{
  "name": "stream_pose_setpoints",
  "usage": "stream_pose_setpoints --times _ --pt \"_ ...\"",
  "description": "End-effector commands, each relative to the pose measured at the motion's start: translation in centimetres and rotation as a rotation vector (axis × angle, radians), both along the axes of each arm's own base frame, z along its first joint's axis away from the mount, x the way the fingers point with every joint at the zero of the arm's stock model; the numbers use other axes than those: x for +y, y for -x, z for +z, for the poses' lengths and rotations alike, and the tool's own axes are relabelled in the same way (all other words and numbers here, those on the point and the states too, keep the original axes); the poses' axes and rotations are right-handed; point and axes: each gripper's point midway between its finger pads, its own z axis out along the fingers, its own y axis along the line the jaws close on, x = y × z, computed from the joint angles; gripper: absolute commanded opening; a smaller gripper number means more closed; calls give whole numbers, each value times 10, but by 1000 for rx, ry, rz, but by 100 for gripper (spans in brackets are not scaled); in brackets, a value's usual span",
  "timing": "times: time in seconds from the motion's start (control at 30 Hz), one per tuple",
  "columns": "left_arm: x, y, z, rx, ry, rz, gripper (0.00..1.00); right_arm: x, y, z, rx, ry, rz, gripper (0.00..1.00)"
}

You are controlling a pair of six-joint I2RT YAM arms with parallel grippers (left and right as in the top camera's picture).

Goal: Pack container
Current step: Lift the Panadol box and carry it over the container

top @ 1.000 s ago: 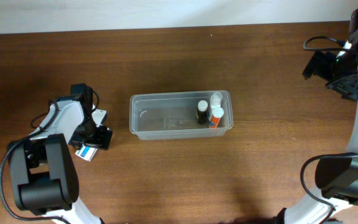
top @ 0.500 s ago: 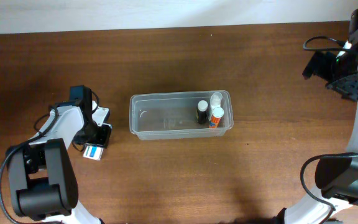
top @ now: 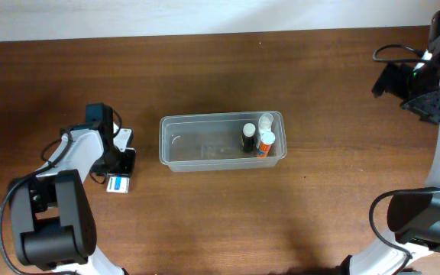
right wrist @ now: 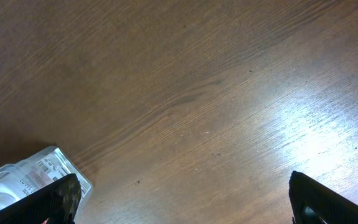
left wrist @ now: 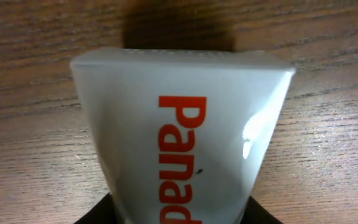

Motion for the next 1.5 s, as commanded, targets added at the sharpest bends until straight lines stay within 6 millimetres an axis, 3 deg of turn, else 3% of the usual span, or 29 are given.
stream_pose_setpoints --times 0.0,0.13,0.27,0.53,0.67,0.9,1.0,1.17,1.47 --pt "0 -1 -7 13 7 19 37 -1 1 10 -27 15 -14 98" --pt "0 -3 -3 12 8 31 37 -1 1 10 -27 15 -14 98" --pt "-5 -15 14 -3 40 36 37 -1 1 10 -27 15 -14 98" --pt "-18 -57 90 -126 68 -9 38 -1 1 10 -27 15 -14 98" --pt "-39 -69 137 -227 59 -121 38 -1 1 10 -27 15 -14 98" --pt "-97 -63 188 -360 45 -412 38 -1 1 10 -27 15 -14 98" --pt "-127 -56 197 -389 43 -557 38 -1 1 10 -27 15 -14 98" --pt "-168 -50 197 -407 47 -729 38 -1 1 10 -27 15 -14 98" --pt "-202 -57 173 -395 34 -924 38 -1 1 10 -27 15 -14 98"
